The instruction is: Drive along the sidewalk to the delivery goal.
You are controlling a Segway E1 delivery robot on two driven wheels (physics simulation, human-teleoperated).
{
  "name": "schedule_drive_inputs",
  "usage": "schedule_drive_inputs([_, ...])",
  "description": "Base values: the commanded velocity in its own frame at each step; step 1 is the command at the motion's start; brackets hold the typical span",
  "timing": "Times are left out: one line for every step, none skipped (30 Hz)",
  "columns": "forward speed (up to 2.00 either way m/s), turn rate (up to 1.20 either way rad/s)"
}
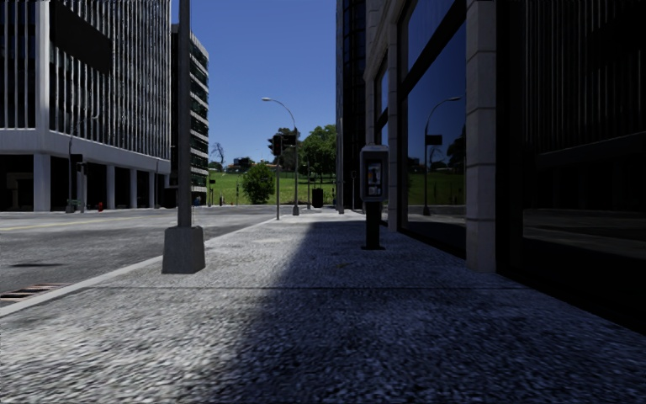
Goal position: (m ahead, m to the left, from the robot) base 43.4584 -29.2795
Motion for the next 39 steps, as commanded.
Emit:
schedule_drive_inputs([2.00, 0.00])
schedule_drive_inputs([2.00, 0.00])
schedule_drive_inputs([2.00, 0.00])
schedule_drive_inputs([2.00, 0.00])
schedule_drive_inputs([2.00, 0.00])
schedule_drive_inputs([2.00, 0.00])
schedule_drive_inputs([2.00, 0.00])
schedule_drive_inputs([2.00, 0.00])
schedule_drive_inputs([2.00, 0.00])
schedule_drive_inputs([2.00, 0.00])
schedule_drive_inputs([2.00, 0.00])
schedule_drive_inputs([2.00, 0.00])
schedule_drive_inputs([2.00, 0.00])
schedule_drive_inputs([2.00, 0.00])
schedule_drive_inputs([2.00, 0.00])
schedule_drive_inputs([2.00, 0.00])
schedule_drive_inputs([2.00, 0.00])
schedule_drive_inputs([2.00, 0.00])
schedule_drive_inputs([2.00, 0.00])
schedule_drive_inputs([2.00, 0.00])
schedule_drive_inputs([2.00, 0.00])
schedule_drive_inputs([2.00, 0.00])
schedule_drive_inputs([2.00, 0.00])
schedule_drive_inputs([2.00, 0.00])
schedule_drive_inputs([2.00, 0.00])
schedule_drive_inputs([2.00, 0.00])
schedule_drive_inputs([2.00, 0.00])
schedule_drive_inputs([2.00, 0.00])
schedule_drive_inputs([2.00, 0.00])
schedule_drive_inputs([2.00, 0.00])
schedule_drive_inputs([2.00, 0.00])
schedule_drive_inputs([2.00, 0.00])
schedule_drive_inputs([2.00, 0.00])
schedule_drive_inputs([2.00, 0.00])
schedule_drive_inputs([2.00, 0.00])
schedule_drive_inputs([2.00, 0.00])
schedule_drive_inputs([2.00, 0.00])
schedule_drive_inputs([2.00, 0.00])
schedule_drive_inputs([2.00, 0.00])
